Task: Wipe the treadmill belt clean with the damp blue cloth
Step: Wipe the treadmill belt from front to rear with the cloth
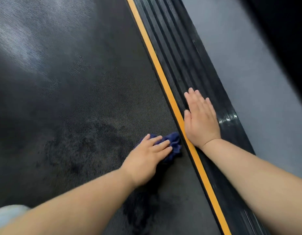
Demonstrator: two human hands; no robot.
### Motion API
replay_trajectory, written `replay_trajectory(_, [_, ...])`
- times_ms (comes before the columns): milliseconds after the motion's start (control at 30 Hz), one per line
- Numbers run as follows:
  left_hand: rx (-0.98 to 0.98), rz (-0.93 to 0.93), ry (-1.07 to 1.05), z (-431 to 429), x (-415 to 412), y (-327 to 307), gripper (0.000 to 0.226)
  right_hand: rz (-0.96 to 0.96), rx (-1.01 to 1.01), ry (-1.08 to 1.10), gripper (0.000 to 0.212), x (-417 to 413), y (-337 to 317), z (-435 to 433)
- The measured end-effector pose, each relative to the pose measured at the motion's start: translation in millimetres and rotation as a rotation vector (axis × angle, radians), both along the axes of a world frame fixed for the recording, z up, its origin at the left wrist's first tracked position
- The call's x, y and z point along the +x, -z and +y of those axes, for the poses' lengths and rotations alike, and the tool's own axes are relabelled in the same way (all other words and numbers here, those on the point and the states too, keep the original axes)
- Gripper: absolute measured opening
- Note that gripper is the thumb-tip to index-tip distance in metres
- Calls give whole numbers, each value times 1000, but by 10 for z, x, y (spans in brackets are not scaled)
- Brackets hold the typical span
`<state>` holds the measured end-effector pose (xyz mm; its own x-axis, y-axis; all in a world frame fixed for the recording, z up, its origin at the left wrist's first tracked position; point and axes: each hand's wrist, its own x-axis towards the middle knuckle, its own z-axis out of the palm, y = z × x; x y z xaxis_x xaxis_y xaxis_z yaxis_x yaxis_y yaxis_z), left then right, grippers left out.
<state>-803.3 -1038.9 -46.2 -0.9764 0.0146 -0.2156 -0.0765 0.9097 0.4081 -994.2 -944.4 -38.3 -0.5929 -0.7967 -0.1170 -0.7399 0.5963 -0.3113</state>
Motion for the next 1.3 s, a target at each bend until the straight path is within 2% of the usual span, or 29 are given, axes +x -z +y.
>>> replay_trajectory(67, [62, 94, 20, -275, -159, -32, 50, -10, 19, -35, 53, -36, -14, 20])
replay_trajectory(133, [23, 168, -166, -656, -487, -122, 46, -17, 31, -55, 53, -51, 3, 40])
replay_trajectory(200, [-39, 103, -334, -904, -780, -143, 51, -13, 18, -53, 53, -59, 11, 45])
replay_trajectory(267, [-75, 22, -365, -775, -813, -49, 54, -16, 18, -53, 52, -40, 10, 38])
replay_trajectory(333, [-112, 107, -265, -436, -599, 33, 50, -29, 12, -44, 52, -32, 8, 44])
replay_trajectory(400, [-31, 171, -133, -102, -318, 48, 47, -51, 5, -39, 51, -37, 3, 66])
replay_trajectory(500, [80, 65, 120, 33, -65, -60, 44, -66, -29, -49, 48, 1, -4, 137])
replay_trajectory(567, [102, -9, 168, -147, -9, -117, 63, -83, -133, -23, 46, 84, -55, 253])
replay_trajectory(600, [55, 15, 157, -287, 16, -163, 76, -90, -190, -33, 46, 185, -78, 304])
replay_trajectory(667, [-52, 72, 89, -566, 91, -243, 88, -103, -262, -170, 48, 502, -82, 361])
replay_trajectory(733, [-126, -10, -3, -810, 226, -247, 97, -125, -180, -375, 53, 816, 14, 356])
replay_trajectory(800, [-179, -208, -184, -951, 384, -219, 110, -82, -65, -510, 56, 901, 144, 305])
replay_trajectory(867, [-201, -396, -363, -1016, 484, -178, 122, -41, -75, -617, 52, 807, 250, 228])
replay_trajectory(933, [-213, -472, -393, -1020, 522, -148, 128, -16, -147, -664, 46, 683, 296, 45])
replay_trajectory(1067, [-246, -483, -373, -1012, 514, -91, 131, 132, -152, -437, 49, 377, 291, -719])
replay_trajectory(1133, [-254, -488, -374, -1016, 515, -86, 131, 150, -77, -308, 49, 229, 174, -1036])
replay_trajectory(1200, [-246, -488, -379, -1019, 517, -80, 130, 103, -5, -238, 48, 226, 113, -1026])
replay_trajectory(1300, [-229, -493, -393, -1031, 527, -81, 129, 29, -40, -276, 49, 505, 33, -512])
